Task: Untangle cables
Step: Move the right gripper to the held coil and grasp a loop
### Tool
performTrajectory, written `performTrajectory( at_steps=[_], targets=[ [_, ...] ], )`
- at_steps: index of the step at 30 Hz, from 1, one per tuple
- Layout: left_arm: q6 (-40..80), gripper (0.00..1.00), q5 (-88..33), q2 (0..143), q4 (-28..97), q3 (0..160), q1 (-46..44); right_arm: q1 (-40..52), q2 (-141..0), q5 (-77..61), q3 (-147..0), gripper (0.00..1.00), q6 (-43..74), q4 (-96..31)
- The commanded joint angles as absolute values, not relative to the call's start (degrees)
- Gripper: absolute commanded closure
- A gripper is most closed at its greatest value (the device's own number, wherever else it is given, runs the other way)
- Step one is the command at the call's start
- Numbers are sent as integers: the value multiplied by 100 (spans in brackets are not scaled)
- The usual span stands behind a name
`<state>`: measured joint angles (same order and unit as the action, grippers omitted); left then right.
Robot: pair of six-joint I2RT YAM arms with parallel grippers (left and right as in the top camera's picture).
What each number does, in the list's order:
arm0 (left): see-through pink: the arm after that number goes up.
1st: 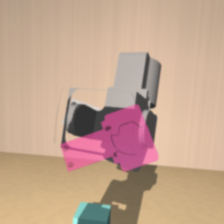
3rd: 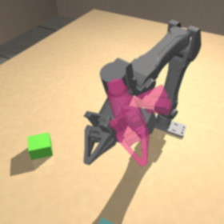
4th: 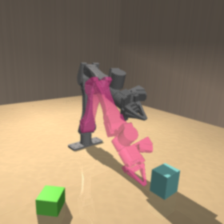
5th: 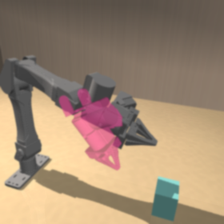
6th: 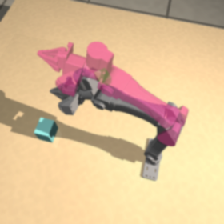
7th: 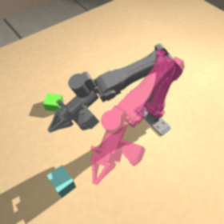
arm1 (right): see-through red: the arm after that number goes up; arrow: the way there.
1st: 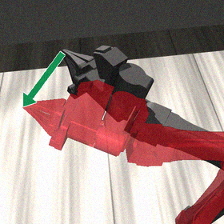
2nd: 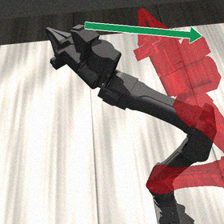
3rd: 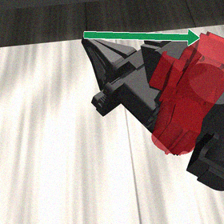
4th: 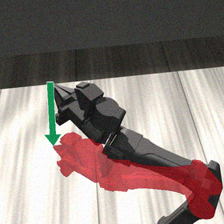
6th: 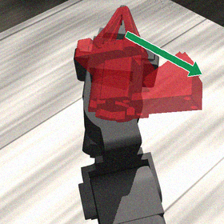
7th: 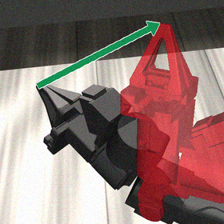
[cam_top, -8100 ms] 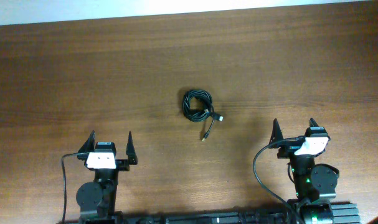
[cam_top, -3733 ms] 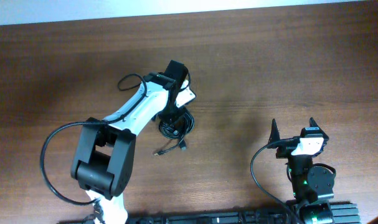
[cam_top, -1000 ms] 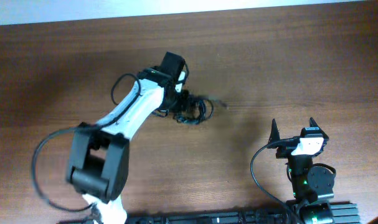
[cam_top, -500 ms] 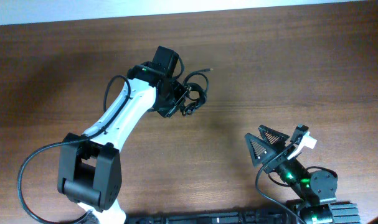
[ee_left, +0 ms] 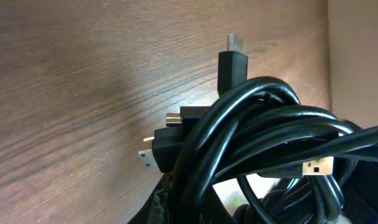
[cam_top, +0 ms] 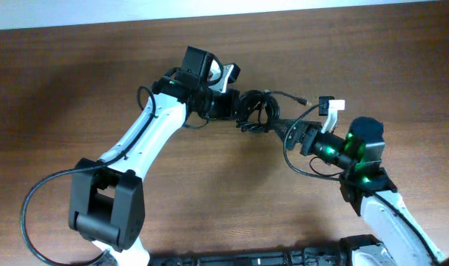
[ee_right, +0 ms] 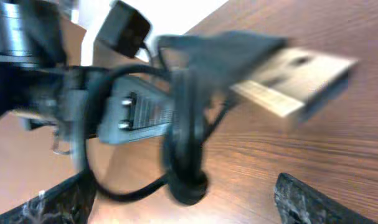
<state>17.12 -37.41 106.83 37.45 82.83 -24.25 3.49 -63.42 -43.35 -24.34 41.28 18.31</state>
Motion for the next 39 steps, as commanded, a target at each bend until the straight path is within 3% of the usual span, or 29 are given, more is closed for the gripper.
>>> performTrajectory(
  at_steps=[1, 4, 5, 6, 7, 9, 10, 13, 15, 16, 19, 20, 21, 23, 27, 29, 33, 38, 39],
  targets=[
    [1326, 100, -3975, 10527, 3671, 8364, -2526, 381, -6598, -4160, -2519, 24, 4027, 1907],
    [2132, 100, -3981, 10475, 3494, 8364, -2526, 416, -6600, -4486, -2519, 36, 4027, 2187],
    [2169, 100, -4062, 10475, 3444, 8364, -2534, 495, -6602, -4381, -2519, 45, 4025, 2191],
    [2165, 100, -4591, 10473, 3236, 8364, -2563, 659, -6602, -4091, -2519, 50, 4027, 2191],
    [2161, 100, -5002, 10466, 3059, 8364, -2574, 746, -6602, -3975, -2519, 58, 4027, 2193],
    [1855, 100, -5144, 10420, 3107, 8364, -2574, 786, -6602, -3841, -2519, 91, 4027, 2200],
    [1647, 100, -5277, 10374, 3109, 8364, -2571, 779, -6602, -3721, -2519, 96, 4027, 2193],
    [307, 100, -5905, 9863, 3406, 8364, -2443, 558, -6600, -3524, -2519, 96, 4032, 2193],
    [-484, 96, -5605, 9513, 3857, 8364, -2436, 480, -6600, -3638, -2519, 96, 4034, 2191],
    [-482, 77, -4779, 9395, 4051, 8364, -2421, 480, -6600, -3852, -2519, 96, 4032, 2191],
    [-491, 39, -3570, 8941, 4051, 8364, -2246, 480, -6600, -4864, -2519, 96, 4027, 2043],
    [-937, 38, -3227, 8635, 4104, 8364, -2134, 480, -6602, -5186, -2519, 96, 4021, 1927],
    [-1225, 44, -3177, 8514, 4108, 8364, -2104, 484, -6600, -5660, -2519, 96, 3916, 1935],
    [-1765, 47, -3186, 8506, 4381, 8364, -2126, 484, -6600, -6740, -2519, 96, 3334, 1935],
    [-2141, 39, -3730, 8554, 5131, 8361, -2126, 484, -6602, -8044, -2519, 96, 3173, 2971],
    [-2285, 40, -3881, 8600, 5264, 8361, -2126, 486, -6602, -8040, -2519, 95, 3173, 3028],
    [-3004, 53, -4477, 8777, 5653, 8361, -2132, 486, -6602, -8009, -2519, 95, 3170, 3046],
    [-3050, 47, -4567, 8774, 5605, 8364, -2021, 486, -6657, -7443, -2519, 95, 3173, 3024],
    [-3046, 41, -4571, 8774, 5481, 8364, -1824, 486, -6722, -7443, -2519, 95, 3173, 3020]
  ],
)
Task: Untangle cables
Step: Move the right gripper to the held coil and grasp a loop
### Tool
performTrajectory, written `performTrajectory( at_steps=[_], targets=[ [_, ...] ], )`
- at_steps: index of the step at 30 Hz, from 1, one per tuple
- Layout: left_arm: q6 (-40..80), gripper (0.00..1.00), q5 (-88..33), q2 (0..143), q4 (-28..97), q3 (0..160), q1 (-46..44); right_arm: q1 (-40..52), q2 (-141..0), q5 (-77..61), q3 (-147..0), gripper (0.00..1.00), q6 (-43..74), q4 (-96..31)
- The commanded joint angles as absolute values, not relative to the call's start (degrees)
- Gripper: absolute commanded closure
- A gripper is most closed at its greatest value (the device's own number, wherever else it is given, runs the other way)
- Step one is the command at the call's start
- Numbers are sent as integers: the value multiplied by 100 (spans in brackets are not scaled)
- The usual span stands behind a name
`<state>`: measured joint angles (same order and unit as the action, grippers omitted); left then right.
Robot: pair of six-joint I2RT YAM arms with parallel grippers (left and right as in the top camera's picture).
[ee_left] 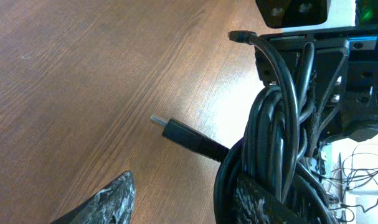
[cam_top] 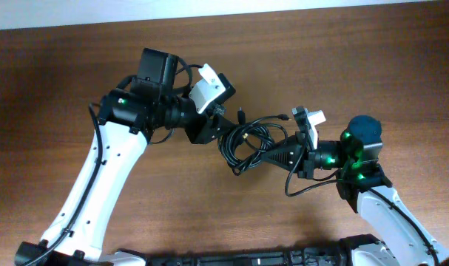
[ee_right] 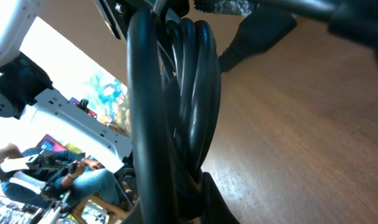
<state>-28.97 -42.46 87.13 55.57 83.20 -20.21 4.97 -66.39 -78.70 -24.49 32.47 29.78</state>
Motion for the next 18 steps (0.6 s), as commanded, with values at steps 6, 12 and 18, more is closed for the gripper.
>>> performTrajectory(
  at_steps=[6, 12, 18],
  targets=[
    [-1861, 46, -4851, 8753, 5408, 8364, -766, 484, -6825, -7432, -2519, 96, 3194, 2862],
    [-2001, 15, -6104, 8755, 6180, 8195, 132, 484, -6825, -7367, -2519, 96, 3194, 2845],
    [-3179, 20, -5673, 8755, 5972, 7662, -847, 486, -6825, -7395, -2519, 96, 3192, 2635]
  ],
)
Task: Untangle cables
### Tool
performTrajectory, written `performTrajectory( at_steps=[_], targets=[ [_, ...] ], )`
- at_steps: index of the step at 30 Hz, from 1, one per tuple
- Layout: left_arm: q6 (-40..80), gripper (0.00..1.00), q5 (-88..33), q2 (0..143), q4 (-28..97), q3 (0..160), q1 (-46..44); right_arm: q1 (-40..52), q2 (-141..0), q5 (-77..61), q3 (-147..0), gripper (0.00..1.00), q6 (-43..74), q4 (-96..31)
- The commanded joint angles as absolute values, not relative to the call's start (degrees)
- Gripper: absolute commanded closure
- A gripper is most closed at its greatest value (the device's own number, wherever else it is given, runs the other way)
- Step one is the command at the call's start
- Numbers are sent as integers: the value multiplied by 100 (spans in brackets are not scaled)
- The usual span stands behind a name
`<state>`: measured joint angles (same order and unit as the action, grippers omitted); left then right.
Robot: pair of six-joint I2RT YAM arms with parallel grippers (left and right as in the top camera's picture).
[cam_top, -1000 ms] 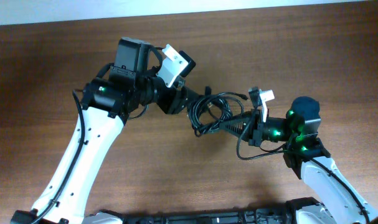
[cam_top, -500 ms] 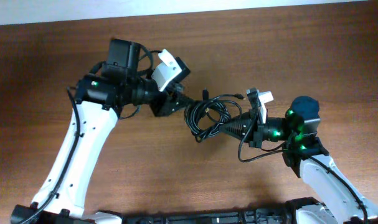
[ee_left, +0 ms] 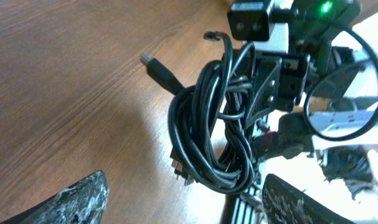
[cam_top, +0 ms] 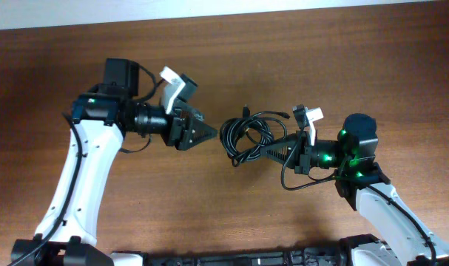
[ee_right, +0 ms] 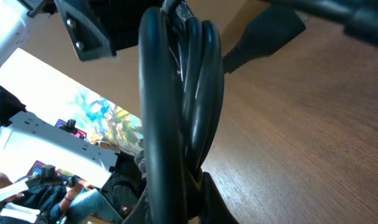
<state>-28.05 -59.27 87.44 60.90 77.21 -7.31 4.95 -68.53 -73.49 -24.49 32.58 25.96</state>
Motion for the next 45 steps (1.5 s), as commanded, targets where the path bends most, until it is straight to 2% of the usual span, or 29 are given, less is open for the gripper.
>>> performTrajectory(
  at_steps=[1, 4, 9, 11, 13, 14, 15, 17, 18, 19, 20, 21, 22, 23, 24, 25, 27, 28, 30, 32, 33, 34, 35, 37, 38, 39, 41, 43, 45],
  targets=[
    [-3179, 20, -5741, 8755, 5826, 7662, -902, 491, -6825, -7456, -2519, 96, 3173, 2637],
    [-3179, 21, -5758, 8755, 5566, 7662, -1208, 812, -6825, -7443, -2519, 96, 3170, 2644],
    [-3179, 37, -5022, 8755, 5468, 7662, -1632, 1278, -6825, -7428, -2519, 96, 3173, 2882],
    [-3179, 50, -5009, 8759, 5472, 7662, -1688, 1280, -6825, -7430, -2519, 96, 3173, 2899],
    [-3179, 72, -5009, 8759, 5474, 7658, -1688, 1280, -6825, -7430, -2519, 96, 3173, 2902],
    [-3179, 92, -5009, 8759, 5476, 7642, -1688, 1280, -6825, -7430, -2519, 96, 3173, 2899],
    [-3179, 100, -5009, 8759, 5476, 7612, -1688, 1280, -6825, -7430, -2519, 96, 3175, 2902],
    [-3177, 100, -5009, 8766, 5518, 7599, -1688, 1280, -6825, -7430, -2519, 96, 3175, 2899],
    [-3177, 78, -5006, 8766, 5572, 7599, -1688, 1280, -6825, -7430, -2519, 96, 3175, 2899],
    [-3177, 35, -5006, 8766, 5645, 7599, -1688, 1280, -6825, -7430, -2519, 96, 3175, 2899],
    [-3177, 27, -4978, 8766, 5747, 7599, -1688, 1280, -6825, -7430, -2519, 96, 3175, 2899],
    [-3177, 25, -4716, 8766, 5918, 7599, -1688, 1280, -6825, -7430, -2519, 96, 3173, 2899],
    [-3177, 42, -4534, 8774, 6055, 7599, -1688, 1280, -6825, -7428, -2519, 96, 3175, 2917],
    [-3179, 64, -4560, 8781, 6038, 7599, -1688, 1280, -6825, -7426, -2519, 96, 3173, 2943],
    [-3177, 74, -4565, 8781, 6029, 7599, -1688, 1280, -6825, -7430, -2519, 96, 3175, 2941],
    [-3179, 79, -4722, 8781, 6027, 7599, -1688, 1280, -6825, -7428, -2519, 96, 3173, 2943],
    [-3179, 80, -4849, 8785, 6031, 7599, -1688, 1280, -6825, -7428, -2519, 96, 3173, 2943],
    [-3177, 78, -4864, 8788, 6031, 7599, -1688, 1280, -6825, -7428, -2519, 96, 3173, 2943],
    [-3177, 60, -4866, 8788, 6075, 7596, -1688, 1280, -6825, -7428, -2519, 96, 3175, 2943],
    [-3177, 60, -4869, 8788, 6080, 7568, -1693, 1280, -6825, -7428, -2519, 96, 3173, 2943],
    [-3179, 84, -4862, 8796, 6073, 7544, -1776, 1280, -6825, -7430, -2519, 96, 3175, 2943],
    [-3177, 100, -4864, 8796, 6051, 7544, -1811, 1280, -6825, -7426, -2519, 95, 3173, 2943],
    [-3065, 100, -4864, 8796, 5959, 7546, -1791, 1280, -6825, -7288, -2519, 82, 3173, 2936],
    [-1203, 100, -4663, 8796, 5164, 7546, -1424, 1280, -6825, -6169, -2519, 32, 3173, 2934],
    [191, 100, -4152, 8796, 4834, 7546, -1201, 1280, -6825, -5806, -2519, 22, 3175, 2939],
    [2029, 100, -3450, 8796, 4762, 7546, -976, 1380, -6825, -5599, -2519, 15, 3177, 2939],
    [3734, 100, -3251, 8796, 4764, 7546, -926, 1914, -6825, -4823, -2519, 7, 3179, 2939],
    [4654, 100, -3251, 8796, 5028, 7546, -1076, 2965, -6825, -2506, -2519, 2, 3170, 2947],
    [4904, 100, -3249, 8796, 5218, 7546, -1212, 3551, -6825, -1267, -2519, 1, 3168, 3044]
  ],
)
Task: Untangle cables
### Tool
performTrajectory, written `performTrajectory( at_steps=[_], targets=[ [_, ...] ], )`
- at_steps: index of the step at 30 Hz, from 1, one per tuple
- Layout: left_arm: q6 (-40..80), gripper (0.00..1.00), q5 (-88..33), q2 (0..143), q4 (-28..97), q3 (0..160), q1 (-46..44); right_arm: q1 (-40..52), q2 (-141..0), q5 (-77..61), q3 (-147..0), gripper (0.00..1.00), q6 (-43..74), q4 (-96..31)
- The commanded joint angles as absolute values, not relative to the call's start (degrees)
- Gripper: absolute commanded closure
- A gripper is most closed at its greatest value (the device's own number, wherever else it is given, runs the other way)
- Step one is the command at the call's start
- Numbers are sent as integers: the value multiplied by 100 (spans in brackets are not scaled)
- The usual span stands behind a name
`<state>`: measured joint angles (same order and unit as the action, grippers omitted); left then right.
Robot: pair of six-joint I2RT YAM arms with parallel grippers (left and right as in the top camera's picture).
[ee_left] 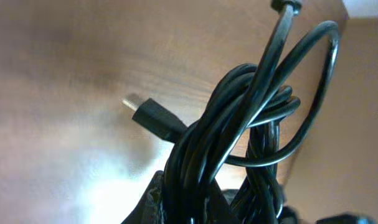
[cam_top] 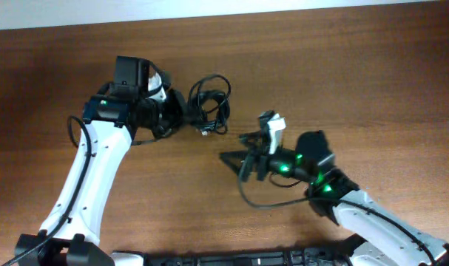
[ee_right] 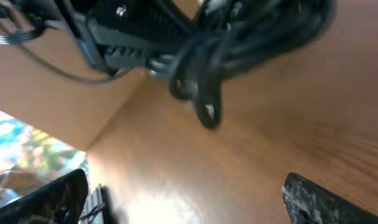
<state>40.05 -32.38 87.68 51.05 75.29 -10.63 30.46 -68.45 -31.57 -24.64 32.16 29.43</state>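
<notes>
A tangled bundle of black cables (cam_top: 209,103) hangs at the back left of centre, with my left gripper (cam_top: 178,114) shut on its left side. In the left wrist view the coils (ee_left: 238,124) rise from between the fingers (ee_left: 195,193), and a plug (ee_left: 148,115) sticks out to the left. My right gripper (cam_top: 228,157) is open and empty, in front of the bundle and to its right, clear of it. The right wrist view shows its fingers (ee_right: 51,199) wide apart (ee_right: 185,177) and the bundle (ee_right: 238,37) blurred ahead.
The brown wooden table (cam_top: 357,59) runs to a pale wall strip at the back. A black bar (cam_top: 246,260) lies along the front edge. The right arm's own thin cable (cam_top: 265,199) loops beneath it.
The bundle has changed hands. My right gripper held it near the centre and is now open and empty. My left gripper stood open apart from it and now holds it further back and left.
At first both grippers were at the bundle, right of centre. Then the right gripper was shut on it with the left still close. Then the left stood open and apart while the right held it. Now the left holds it and the right is open.
</notes>
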Motion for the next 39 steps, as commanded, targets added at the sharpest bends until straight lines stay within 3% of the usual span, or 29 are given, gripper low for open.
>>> performTrajectory(
  at_steps=[1, 3, 4, 9, 12, 15, 20, 24, 25, 27, 28, 31, 34, 37, 39],
  targets=[
    [4906, 100, -3251, 8796, 5260, 7546, -1319, 3774, -6825, -812, -2519, 7, 3170, 3205],
    [4928, 100, -3251, 8796, 5260, 7544, -1564, 3938, -6825, -545, -2519, 24, 3170, 3415],
    [4925, 100, -3253, 8796, 5269, 7544, -1667, 3938, -6825, -462, -2519, 27, 3170, 3413],
    [4928, 100, -3371, 8796, 5280, 7544, -1903, 3938, -6827, -427, -2519, 95, 3170, 3435],
    [4818, 100, -3667, 8796, 5339, 7544, -1903, 3933, -6825, 12, -2519, 96, 3173, 3433],
    [3343, 100, -4010, 8788, 5474, 7548, -1728, 3924, -6825, 1446, -2519, 96, 3553, 2281],
    [1594, 100, -4392, 8772, 5476, 7546, -1234, 3420, -6777, 1406, -2519, 96, 4598, 965],
    [1500, 100, -4377, 8772, 5312, 7548, -797, 2808, -6390, 1262, -2521, 96, 4530, 78],
    [1916, 100, -4377, 8772, 5168, 7548, -585, 2659, -6193, 1116, -2521, 92, 4525, -185],
    [2576, 100, -4372, 8774, 4993, 7546, -454, 2624, -5846, -56, -2521, 54, 4252, -60],
    [2759, 100, -4372, 8774, 4873, 7546, -460, 2624, -5800, -906, -2519, 46, 4062, 139],
    [4333, 100, -4372, 8774, 4869, 7546, -460, 2630, -5966, -2235, -2519, 44, 4071, 646],
    [6241, 100, -4375, 8774, 5256, 7546, -460, 3039, -6257, -2438, -2519, 47, 4099, 2263],
    [7019, 100, -4377, 8774, 5391, 7546, -681, 3806, -6989, -1000, -2519, 50, 5996, 3085],
    [7142, 100, -4375, 8774, 5387, 7546, -864, 3948, -7435, -622, -2519, 58, 6250, 3520]
  ],
)
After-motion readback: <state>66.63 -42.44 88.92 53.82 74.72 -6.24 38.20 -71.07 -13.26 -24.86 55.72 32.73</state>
